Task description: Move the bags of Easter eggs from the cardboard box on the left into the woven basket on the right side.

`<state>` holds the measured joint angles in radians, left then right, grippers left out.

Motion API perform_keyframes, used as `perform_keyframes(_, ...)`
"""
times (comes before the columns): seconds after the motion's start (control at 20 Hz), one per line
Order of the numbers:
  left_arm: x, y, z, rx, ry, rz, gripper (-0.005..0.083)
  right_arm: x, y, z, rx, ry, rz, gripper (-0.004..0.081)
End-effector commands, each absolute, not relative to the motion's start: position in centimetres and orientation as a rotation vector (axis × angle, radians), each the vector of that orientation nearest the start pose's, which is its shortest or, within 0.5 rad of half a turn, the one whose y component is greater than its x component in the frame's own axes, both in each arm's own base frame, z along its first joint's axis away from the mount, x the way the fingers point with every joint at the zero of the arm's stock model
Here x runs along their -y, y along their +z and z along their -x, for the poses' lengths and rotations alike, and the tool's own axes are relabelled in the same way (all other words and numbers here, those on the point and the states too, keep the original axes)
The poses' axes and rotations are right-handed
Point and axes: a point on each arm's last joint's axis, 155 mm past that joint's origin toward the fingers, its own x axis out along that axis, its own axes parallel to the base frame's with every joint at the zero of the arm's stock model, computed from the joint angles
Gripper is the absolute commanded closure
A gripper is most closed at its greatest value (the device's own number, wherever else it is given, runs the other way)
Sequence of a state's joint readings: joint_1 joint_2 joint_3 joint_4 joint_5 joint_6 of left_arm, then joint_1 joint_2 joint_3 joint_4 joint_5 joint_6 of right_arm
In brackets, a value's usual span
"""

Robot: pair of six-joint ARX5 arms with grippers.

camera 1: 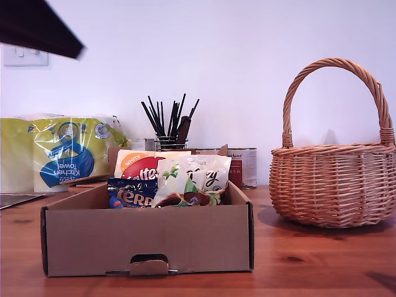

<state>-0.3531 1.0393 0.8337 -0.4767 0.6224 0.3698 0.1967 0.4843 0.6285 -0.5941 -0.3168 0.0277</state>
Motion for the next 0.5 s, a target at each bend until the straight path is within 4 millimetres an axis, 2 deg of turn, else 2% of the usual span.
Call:
perform_keyframes(0.0,21.7,18.7,-25.7,-0.543,-1.068,-0.254,-0.0017,-10.7,22.0,-22.3,-0.453,0.519,-0.047,0.0783)
perform_keyframes(0.25,25.2,14.4,-28.1,-0.583,-1.051,-0.345,-0.0009,-11.1,21.2,-22.6,-0.487,0.531,-0.039,0.0783)
perform_keyframes(0.45,27.0,10.8,-30.4,-0.651,-0.964,-0.347,-0.0009,-11.0,21.1,-22.7,-0.483,0.53,-0.008,0.0783)
